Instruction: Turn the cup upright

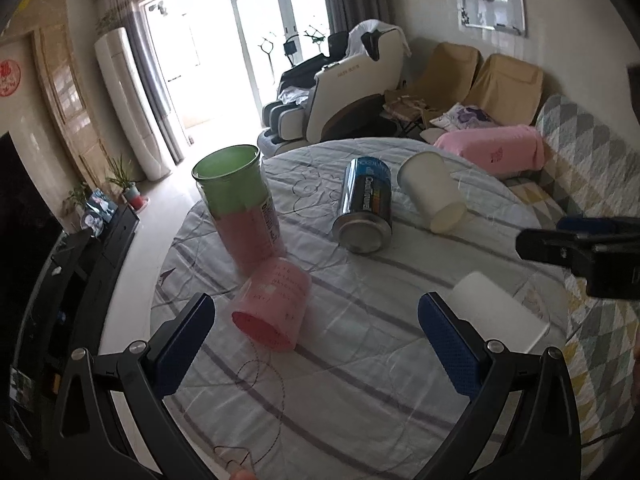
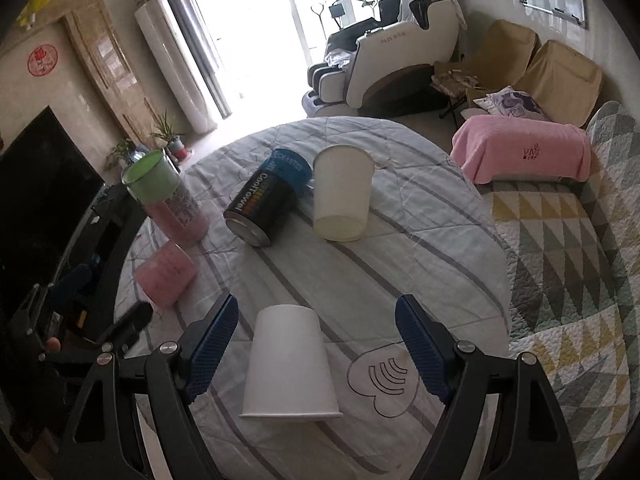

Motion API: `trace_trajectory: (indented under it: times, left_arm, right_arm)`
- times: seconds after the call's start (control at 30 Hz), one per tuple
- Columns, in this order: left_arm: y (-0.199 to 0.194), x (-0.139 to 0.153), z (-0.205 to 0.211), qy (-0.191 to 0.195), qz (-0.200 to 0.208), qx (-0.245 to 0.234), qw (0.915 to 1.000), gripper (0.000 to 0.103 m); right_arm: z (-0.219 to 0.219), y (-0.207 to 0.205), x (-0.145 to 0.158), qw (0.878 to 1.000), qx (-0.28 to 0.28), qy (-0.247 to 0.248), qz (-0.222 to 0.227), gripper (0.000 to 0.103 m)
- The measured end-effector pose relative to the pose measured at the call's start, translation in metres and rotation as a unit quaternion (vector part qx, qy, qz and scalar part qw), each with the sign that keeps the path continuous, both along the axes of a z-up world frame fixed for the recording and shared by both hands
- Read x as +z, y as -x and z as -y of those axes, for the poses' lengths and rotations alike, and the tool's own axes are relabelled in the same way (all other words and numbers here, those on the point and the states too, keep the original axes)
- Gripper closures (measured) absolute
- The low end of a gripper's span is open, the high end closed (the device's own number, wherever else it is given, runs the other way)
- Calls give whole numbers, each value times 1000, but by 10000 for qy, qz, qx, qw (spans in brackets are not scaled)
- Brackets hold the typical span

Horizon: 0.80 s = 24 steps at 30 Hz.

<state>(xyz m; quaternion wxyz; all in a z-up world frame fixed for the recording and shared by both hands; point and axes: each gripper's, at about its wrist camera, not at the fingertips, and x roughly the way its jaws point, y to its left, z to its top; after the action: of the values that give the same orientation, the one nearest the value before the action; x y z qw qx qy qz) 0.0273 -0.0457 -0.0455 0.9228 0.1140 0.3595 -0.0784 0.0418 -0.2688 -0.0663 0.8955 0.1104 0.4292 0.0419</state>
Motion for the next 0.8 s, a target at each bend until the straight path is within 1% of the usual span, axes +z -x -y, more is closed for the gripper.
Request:
trace_trajectory:
  times: [0.07, 0.13, 0.27, 0.4, 0.47, 0.6, 0.8]
  left_arm:
    - [4, -1, -9, 20, -17, -32, 10000, 0]
    - [6, 0, -22, 71, -74, 55, 9999, 0]
    - [8, 3, -51, 252, -64, 261, 9993, 0]
    - [10, 3, -70, 308, -27, 390, 9988, 0]
    - [10, 2, -76, 370, -29, 394, 9985, 0]
    - [12, 4, -82, 388, 123, 456, 9981, 0]
    - [16, 7, -80, 653, 294, 378, 9967, 0]
  right_arm:
    - [-10, -1, 3, 9999, 124, -41, 24, 21]
    - [-26, -2, 7, 9995, 295, -14, 75, 21]
    - [-65, -7, 9, 9977, 675, -46, 84, 21]
    - [-95, -17, 7, 9966, 818, -91, 39, 21]
    - [-105, -19, 6, 9966, 824, -79, 35, 21]
    - [-112, -16, 5, 9975, 703, 22, 107, 21]
    - [-111, 1, 16, 9961, 258, 542, 647, 21]
